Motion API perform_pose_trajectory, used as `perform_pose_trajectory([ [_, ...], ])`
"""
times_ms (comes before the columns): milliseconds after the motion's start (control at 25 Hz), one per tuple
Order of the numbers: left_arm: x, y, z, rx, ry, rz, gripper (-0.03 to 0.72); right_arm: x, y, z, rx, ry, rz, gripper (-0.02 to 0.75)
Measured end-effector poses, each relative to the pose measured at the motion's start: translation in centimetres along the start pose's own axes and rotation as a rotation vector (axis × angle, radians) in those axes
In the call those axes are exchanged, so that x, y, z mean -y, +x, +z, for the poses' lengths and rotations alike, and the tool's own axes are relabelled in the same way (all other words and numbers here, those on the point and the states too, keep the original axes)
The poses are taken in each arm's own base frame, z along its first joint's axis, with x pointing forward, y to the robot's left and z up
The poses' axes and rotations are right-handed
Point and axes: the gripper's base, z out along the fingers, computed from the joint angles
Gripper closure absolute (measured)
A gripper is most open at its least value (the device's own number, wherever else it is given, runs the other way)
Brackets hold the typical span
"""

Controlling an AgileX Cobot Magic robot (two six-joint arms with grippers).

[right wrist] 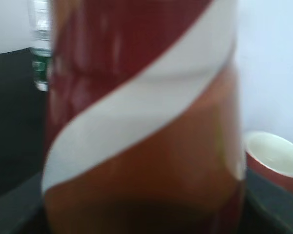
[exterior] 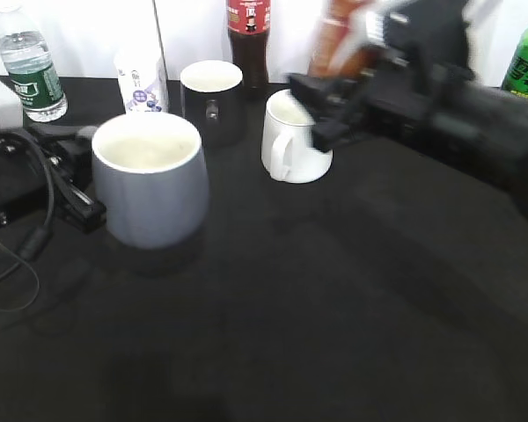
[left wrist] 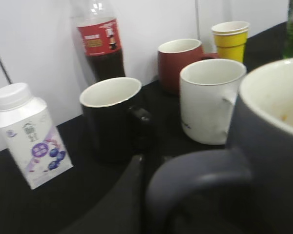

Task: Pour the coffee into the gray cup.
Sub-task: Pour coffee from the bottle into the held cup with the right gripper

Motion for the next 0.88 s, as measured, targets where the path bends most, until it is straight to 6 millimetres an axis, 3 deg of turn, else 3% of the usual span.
perform_pose_trajectory([
  [200, 0.6, -0.2, 0.0, 0.022, 0.07, 0.004, 0.637, -1.0, 0.1, 1.6, -0.08, -0.057, -0.094, 0.208],
  [400, 2.2, -0.2, 0.3, 0.024, 0.148, -0.011, 0.637, -1.7, 0.1, 1.6, -0.075, -0.132, -0.266, 0.208],
  [560, 2.4, -0.2, 0.5, 0.038, 0.158, -0.017, 0.637, -1.7, 0.1, 1.6, -0.06, -0.148, -0.468, 0.208],
  [880, 2.7, -0.4, 0.5, 0.087, 0.189, -0.012, 0.637, -1.7, 0.1, 1.6, -0.052, -0.153, -0.572, 0.208],
])
